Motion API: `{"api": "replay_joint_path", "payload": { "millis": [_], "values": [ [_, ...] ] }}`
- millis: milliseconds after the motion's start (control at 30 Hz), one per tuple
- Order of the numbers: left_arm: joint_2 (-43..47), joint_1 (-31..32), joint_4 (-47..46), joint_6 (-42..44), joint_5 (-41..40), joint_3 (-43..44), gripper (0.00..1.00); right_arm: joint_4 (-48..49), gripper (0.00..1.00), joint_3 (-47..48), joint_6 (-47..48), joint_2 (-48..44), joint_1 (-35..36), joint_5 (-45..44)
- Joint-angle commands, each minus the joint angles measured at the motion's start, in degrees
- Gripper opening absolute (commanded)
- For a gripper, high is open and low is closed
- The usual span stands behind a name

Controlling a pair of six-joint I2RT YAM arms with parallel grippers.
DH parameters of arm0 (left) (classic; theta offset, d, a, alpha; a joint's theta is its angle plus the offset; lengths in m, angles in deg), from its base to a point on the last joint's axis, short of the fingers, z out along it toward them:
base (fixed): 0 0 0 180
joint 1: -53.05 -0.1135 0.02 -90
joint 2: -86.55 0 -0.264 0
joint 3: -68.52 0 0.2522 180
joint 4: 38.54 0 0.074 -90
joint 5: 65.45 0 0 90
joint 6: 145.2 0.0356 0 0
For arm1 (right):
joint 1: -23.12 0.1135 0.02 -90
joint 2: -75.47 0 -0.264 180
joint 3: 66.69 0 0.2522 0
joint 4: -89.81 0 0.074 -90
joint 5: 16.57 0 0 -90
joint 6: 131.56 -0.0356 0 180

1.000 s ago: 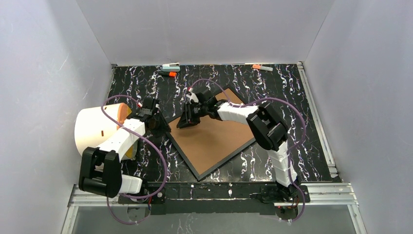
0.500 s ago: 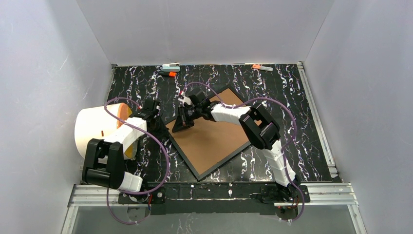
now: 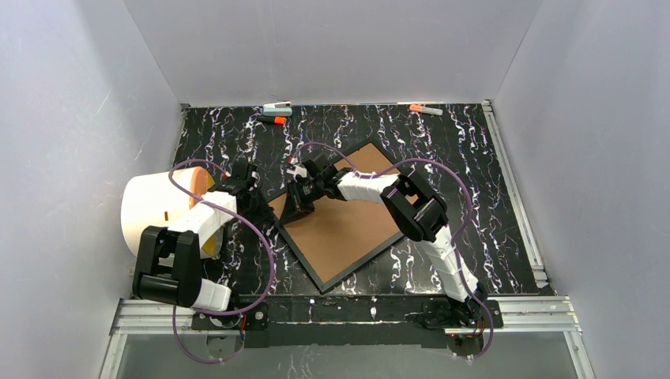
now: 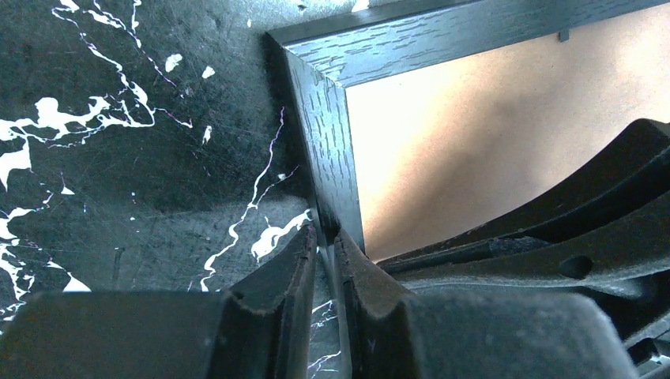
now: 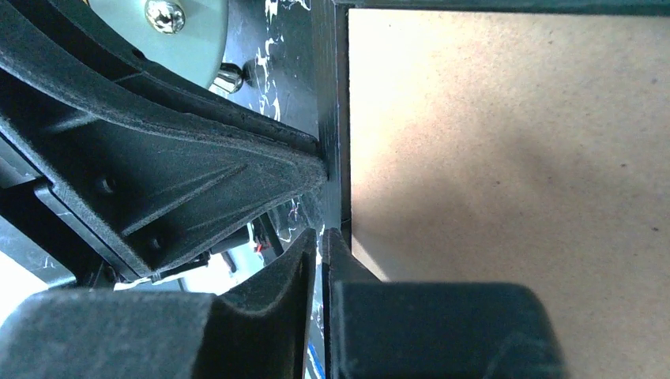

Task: Put the photo into the frame
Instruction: Install the photo frame at the center of the board.

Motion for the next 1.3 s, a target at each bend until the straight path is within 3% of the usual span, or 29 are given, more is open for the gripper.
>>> {"api": "replay_joint_path", "payload": {
  "millis": [0, 333, 967, 1267],
  "values": [
    [-1.5, -0.4, 1.2, 1.3, -3.0, -2.5, 0.13, 1.4, 0.16, 2.3, 1.3, 0.4, 0.7, 2.1],
    [-1.4, -0.5, 1.1, 1.5, -1.2, -2.9, 0.13, 0.3, 0.17, 3.9, 1.1, 2.5, 0.9, -0.7],
    [-2.0, -1.1, 0.3, 1.3, 0.0, -3.7, 0.12, -10.7, 0.18, 0.9, 4.3, 3.3, -1.2, -7.9],
    [-2.1, -1.3, 0.4, 1.5, -0.3, -4.2, 0.12, -19.3, 0.17, 4.0, 7.2, 5.9, -2.4, -13.6]
  ]
}}
